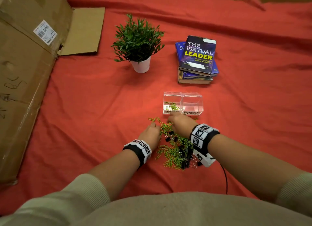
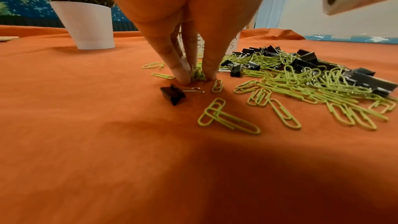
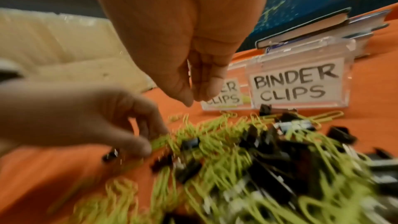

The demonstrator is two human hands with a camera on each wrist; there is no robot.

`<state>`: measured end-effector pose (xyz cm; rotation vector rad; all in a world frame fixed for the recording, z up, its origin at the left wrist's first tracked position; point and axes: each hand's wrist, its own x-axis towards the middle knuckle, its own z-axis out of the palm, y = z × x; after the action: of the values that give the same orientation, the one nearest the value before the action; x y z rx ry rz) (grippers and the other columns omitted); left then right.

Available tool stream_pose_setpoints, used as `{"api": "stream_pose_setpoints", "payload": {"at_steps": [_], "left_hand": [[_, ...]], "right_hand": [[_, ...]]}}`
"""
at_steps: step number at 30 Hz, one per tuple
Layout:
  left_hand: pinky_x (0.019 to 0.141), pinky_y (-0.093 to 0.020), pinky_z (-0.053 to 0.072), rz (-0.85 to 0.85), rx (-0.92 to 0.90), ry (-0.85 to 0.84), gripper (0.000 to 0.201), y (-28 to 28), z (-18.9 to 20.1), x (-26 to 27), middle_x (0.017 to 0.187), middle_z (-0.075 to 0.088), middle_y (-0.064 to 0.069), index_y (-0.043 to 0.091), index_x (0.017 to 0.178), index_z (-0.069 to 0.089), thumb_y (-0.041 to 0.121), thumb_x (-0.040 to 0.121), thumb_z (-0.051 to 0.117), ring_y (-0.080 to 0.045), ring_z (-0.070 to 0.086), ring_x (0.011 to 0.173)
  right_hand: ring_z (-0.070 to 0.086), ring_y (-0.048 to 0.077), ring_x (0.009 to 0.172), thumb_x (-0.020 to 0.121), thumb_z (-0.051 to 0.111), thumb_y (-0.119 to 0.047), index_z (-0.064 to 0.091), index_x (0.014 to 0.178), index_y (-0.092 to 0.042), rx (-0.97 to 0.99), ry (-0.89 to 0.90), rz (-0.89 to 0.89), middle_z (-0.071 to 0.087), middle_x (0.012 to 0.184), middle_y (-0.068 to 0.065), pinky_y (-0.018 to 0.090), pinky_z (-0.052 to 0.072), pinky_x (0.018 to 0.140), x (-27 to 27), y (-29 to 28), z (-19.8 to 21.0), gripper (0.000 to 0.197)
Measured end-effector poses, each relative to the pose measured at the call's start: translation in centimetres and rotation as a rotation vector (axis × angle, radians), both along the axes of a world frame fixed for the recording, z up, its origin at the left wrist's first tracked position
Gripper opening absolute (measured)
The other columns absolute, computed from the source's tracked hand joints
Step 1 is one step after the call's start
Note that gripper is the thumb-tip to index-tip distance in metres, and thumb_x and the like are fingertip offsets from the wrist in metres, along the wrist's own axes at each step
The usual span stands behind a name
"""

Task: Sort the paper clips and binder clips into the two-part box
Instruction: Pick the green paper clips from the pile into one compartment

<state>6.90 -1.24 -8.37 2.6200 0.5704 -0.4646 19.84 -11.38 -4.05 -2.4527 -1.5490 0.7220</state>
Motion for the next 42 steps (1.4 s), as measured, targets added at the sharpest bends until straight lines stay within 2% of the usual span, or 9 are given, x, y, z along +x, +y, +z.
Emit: {"api": "stream_pose_setpoints", "payload": {"at_steps": [5, 13, 18, 22, 26, 29, 35, 38, 42], "left_hand": [[0.087, -0.046, 0.05, -0.029, 0.03, 0.01, 0.021, 0.0, -0.3, 0.0, 0.116, 0.048, -0.014, 0.002, 0.109, 0.055, 0.002, 0.089, 0.054, -0.034, 0.057, 0.103], [0.084, -0.047, 0.049, -0.116, 0.11, 0.061, 0.025, -0.3, 0.1, 0.3, 0.12, 0.043, -0.017, -0.002, 0.114, 0.047, -0.003, 0.09, 0.042, -0.036, 0.05, 0.108], [0.092, -0.045, 0.047, -0.061, 0.025, 0.021, 0.024, 0.5, 1.2, 1.3, 0.117, 0.048, -0.016, -0.002, 0.114, 0.049, 0.003, 0.091, 0.044, -0.034, 0.053, 0.107], [0.082, -0.032, 0.048, -0.014, -0.034, -0.188, 0.017, 0.9, 4.1, 4.0, 0.106, 0.055, -0.008, 0.005, 0.109, 0.052, 0.011, 0.096, 0.043, -0.022, 0.055, 0.092], [0.085, -0.035, 0.047, 0.0, -0.065, -0.258, 0.015, 1.8, 6.1, 8.2, 0.11, 0.057, -0.011, 0.005, 0.107, 0.054, 0.01, 0.095, 0.045, -0.026, 0.055, 0.098], [0.089, -0.038, 0.047, -0.018, -0.045, -0.221, 0.018, 2.4, 6.2, 10.6, 0.115, 0.058, -0.015, 0.003, 0.108, 0.057, 0.005, 0.093, 0.046, -0.03, 0.056, 0.103], [0.093, -0.037, 0.046, -0.031, -0.086, -0.204, 0.024, 2.8, 5.3, 10.4, 0.118, 0.058, -0.012, 0.007, 0.111, 0.062, 0.005, 0.09, 0.05, -0.028, 0.056, 0.109], [0.087, -0.034, 0.045, 0.102, -0.086, -0.403, 0.019, 3.1, 4.9, 7.9, 0.106, 0.058, -0.008, 0.009, 0.101, 0.063, 0.004, 0.087, 0.052, -0.024, 0.054, 0.1], [0.089, -0.034, 0.046, 0.292, -0.106, -0.303, 0.016, 3.8, 2.6, 3.9, 0.104, 0.054, -0.006, 0.009, 0.098, 0.061, 0.003, 0.086, 0.052, -0.024, 0.054, 0.1]], "right_hand": [[0.031, 0.03, 0.132, 0.079, 0.06, 0.001, 0.029, 0.143, -0.005, -0.191, -0.154, 0.116, 0.032, 0.144, 0.012, 0.04, 0.039, 0.106, -0.5, -1.3, -2.2, 0.071], [0.045, 0.027, 0.112, 0.082, 0.053, 0.005, 0.05, 0.122, -0.004, -0.142, -0.145, 0.061, 0.049, 0.122, 0.01, 0.034, 0.04, 0.096, -0.5, -2.7, -2.8, 0.042], [0.053, 0.025, 0.105, 0.091, 0.053, -0.009, 0.059, 0.106, -0.005, -0.063, 0.057, -0.147, 0.058, 0.11, 0.01, 0.029, 0.041, 0.092, -0.5, -2.8, -2.4, 0.017], [0.063, 0.021, 0.086, 0.089, 0.061, -0.017, 0.063, 0.105, -0.008, 0.035, 0.279, -0.407, 0.066, 0.1, 0.006, 0.033, 0.055, 0.081, -0.7, -2.9, -1.4, 0.018], [0.059, 0.016, 0.073, 0.089, 0.062, -0.016, 0.062, 0.104, -0.009, 0.089, 0.46, -0.554, 0.063, 0.089, 0.005, 0.03, 0.053, 0.067, 0.0, -3.0, -0.4, 0.016], [0.062, 0.021, 0.073, 0.087, 0.064, -0.015, 0.059, 0.084, -0.019, 0.128, 0.574, -0.64, 0.064, 0.084, 0.007, 0.038, 0.055, 0.072, 1.1, -3.0, 0.5, 0.007], [0.057, 0.013, 0.058, 0.087, 0.064, -0.008, 0.059, 0.081, -0.014, 0.247, 0.676, -0.728, 0.061, 0.073, 0.003, 0.019, 0.048, 0.054, 3.2, -1.7, 3.5, 0.01], [0.059, 0.014, 0.061, 0.087, 0.064, -0.01, 0.06, 0.086, -0.014, 0.29, 0.648, -0.739, 0.061, 0.076, 0.003, 0.031, 0.053, 0.065, 4.4, -0.1, 4.0, 0.006], [0.063, 0.023, 0.08, 0.087, 0.063, -0.011, 0.063, 0.103, -0.008, 0.33, 0.491, -0.713, 0.065, 0.093, 0.011, 0.039, 0.055, 0.078, 5.1, 2.5, 3.7, 0.016]]}}
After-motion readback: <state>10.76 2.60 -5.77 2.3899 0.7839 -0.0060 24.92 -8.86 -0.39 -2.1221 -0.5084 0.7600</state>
